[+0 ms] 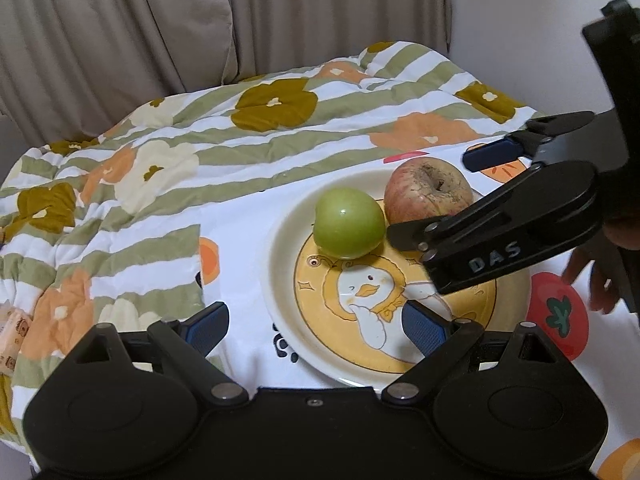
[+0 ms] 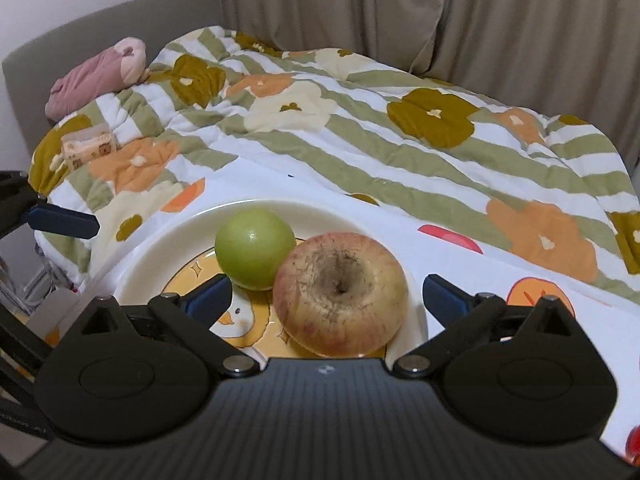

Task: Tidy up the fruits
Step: 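Release the green apple with the left tool while the right tool releases the red apple into the bowl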

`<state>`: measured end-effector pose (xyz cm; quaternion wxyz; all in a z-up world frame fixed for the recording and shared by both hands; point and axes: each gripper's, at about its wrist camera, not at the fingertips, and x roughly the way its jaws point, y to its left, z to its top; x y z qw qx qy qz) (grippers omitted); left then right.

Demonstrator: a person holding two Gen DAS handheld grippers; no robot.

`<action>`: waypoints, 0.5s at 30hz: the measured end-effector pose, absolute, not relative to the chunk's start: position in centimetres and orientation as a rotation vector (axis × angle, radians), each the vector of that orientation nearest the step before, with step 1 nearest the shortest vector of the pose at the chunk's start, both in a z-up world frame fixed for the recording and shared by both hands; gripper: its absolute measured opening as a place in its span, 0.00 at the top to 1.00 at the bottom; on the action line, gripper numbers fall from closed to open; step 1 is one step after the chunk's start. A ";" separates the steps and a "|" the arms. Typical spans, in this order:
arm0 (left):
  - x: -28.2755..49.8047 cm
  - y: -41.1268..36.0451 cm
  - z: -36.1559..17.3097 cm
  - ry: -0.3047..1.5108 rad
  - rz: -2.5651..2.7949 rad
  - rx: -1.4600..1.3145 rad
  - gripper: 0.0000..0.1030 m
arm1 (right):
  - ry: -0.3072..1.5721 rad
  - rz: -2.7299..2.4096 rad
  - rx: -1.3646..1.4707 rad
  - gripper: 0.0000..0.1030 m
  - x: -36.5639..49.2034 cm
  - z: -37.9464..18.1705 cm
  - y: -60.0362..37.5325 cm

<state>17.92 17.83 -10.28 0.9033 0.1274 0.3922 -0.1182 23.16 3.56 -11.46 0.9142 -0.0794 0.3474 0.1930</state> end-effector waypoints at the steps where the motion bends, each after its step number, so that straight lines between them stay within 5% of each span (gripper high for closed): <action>1: 17.9 17.9 -10.2 0.808 -0.237 0.266 0.07 | 0.719 0.386 -0.153 0.00 23.1 -11.2 3.5; 15: 14.0 16.8 -5.3 0.728 -0.137 0.228 0.07 | 0.683 0.268 -0.064 0.00 17.0 -3.9 -0.9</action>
